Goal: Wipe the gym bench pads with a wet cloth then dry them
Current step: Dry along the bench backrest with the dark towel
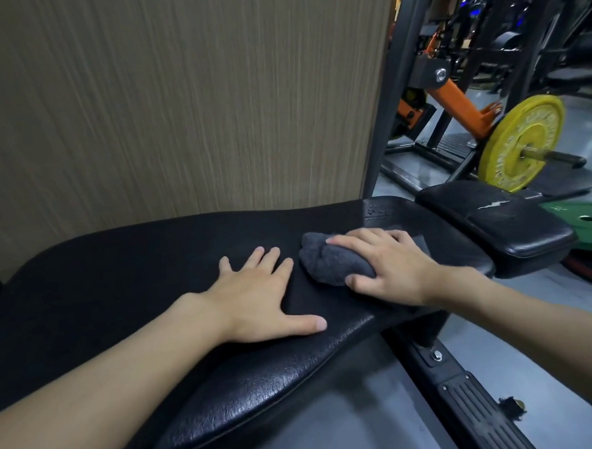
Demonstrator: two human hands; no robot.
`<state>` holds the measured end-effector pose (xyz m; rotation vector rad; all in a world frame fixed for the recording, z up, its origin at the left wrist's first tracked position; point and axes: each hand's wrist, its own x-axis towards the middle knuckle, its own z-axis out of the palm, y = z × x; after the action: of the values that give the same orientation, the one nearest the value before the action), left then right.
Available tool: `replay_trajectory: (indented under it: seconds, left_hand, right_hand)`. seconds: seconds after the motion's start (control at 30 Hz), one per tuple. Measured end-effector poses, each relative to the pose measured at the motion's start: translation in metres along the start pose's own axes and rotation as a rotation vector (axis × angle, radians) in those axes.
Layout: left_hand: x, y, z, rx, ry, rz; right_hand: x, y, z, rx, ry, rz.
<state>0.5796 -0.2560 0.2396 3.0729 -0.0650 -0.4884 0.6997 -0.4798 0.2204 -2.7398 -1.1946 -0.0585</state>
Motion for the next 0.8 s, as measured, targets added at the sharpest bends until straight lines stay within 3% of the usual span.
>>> replay_trajectory:
  seconds: [0.47,0.8]
  left_hand:
    - [0.024,0.004,-0.008,-0.014,-0.091,-0.024]
    - [0.018,0.008,-0.013,-0.048,-0.082,-0.046]
  right_hand:
    - [0.122,0.041,0.007,0.005,0.020,0.219]
    - [0.013,0.012,0.002,-0.007,0.057,0.084]
